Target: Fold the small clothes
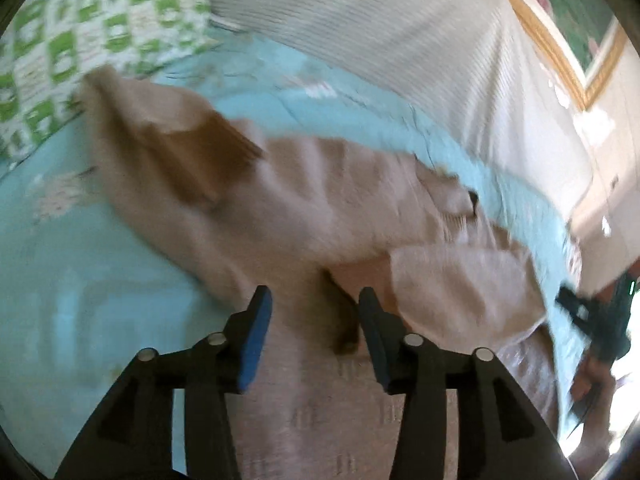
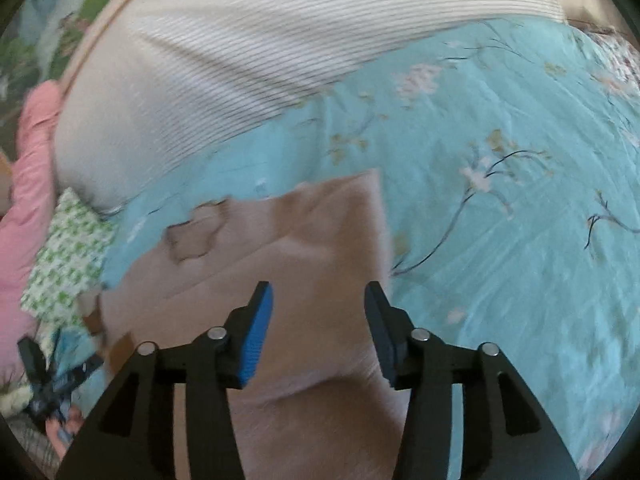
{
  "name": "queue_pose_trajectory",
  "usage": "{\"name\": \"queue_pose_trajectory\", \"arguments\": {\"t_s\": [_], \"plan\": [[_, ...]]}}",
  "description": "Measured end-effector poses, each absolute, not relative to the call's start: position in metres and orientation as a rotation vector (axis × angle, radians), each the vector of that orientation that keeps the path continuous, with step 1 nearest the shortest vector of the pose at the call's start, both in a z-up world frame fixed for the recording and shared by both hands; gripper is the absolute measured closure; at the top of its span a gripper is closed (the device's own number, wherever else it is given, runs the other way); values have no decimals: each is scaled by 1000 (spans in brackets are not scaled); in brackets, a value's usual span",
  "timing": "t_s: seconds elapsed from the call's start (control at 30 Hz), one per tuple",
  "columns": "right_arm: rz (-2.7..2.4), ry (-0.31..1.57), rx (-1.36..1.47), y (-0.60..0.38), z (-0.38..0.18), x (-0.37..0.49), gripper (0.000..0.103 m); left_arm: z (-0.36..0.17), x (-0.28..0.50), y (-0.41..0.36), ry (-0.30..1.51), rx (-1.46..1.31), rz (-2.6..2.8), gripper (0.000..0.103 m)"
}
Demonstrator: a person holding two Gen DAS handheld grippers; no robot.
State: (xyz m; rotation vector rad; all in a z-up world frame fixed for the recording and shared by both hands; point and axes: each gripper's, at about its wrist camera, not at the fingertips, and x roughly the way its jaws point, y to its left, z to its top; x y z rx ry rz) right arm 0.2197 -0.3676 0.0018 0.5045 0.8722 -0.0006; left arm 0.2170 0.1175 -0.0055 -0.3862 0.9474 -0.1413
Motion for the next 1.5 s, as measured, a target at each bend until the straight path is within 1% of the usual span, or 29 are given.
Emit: {"name": "queue_pose_trajectory", "arguments": {"t_s": [0.03, 0.13, 0.37, 0.43, 0.47, 0.5, 0.53, 0.57, 0.63, 0.73, 0.93, 1.07, 1.13, 1.27, 1.37, 1.5], "plan": [[22, 876, 503, -360, 2, 216, 52, -3, 219, 127, 946, -418, -129, 40], [76, 902, 504, -337, -2, 208, 52, 2, 230, 152, 949, -494, -78, 38], [158, 970, 503, -300, -22, 202, 52, -3, 279, 184, 988, -562, 32, 37], [168, 981, 500, -296, -25, 201, 52, -6, 291, 186, 995, -541, 63, 42], [170, 984, 500, -294, -26, 201, 52, -8, 298, 188, 1002, -524, 83, 46], [173, 988, 497, -292, -27, 201, 52, -10, 304, 188, 1008, -511, 90, 63], [177, 988, 495, -290, -27, 200, 52, -12, 307, 189, 1014, -502, 95, 87], [180, 991, 491, -287, -27, 200, 52, -15, 311, 190, 1023, -488, 104, 95], [183, 993, 486, -286, -27, 200, 52, -15, 311, 191, 1014, -473, 111, 97], [183, 988, 488, -285, -26, 198, 52, 0, 300, 180, 967, -408, 106, 99], [203, 982, 508, -284, -24, 188, 52, 47, 267, 139, 885, -379, -47, 99], [204, 966, 534, -288, -20, 178, 52, 74, 248, 78, 853, -340, -207, 99], [197, 958, 549, -294, -18, 173, 52, 79, 242, 41, 854, -320, -293, 99], [170, 944, 567, -306, -15, 161, 52, 67, 240, -32, 870, -265, -421, 100], [153, 942, 582, -316, -16, 155, 52, 40, 247, -78, 918, -246, -504, 100], [143, 937, 575, -324, -16, 153, 52, 3, 251, -112, 993, -153, -520, 98]]}}
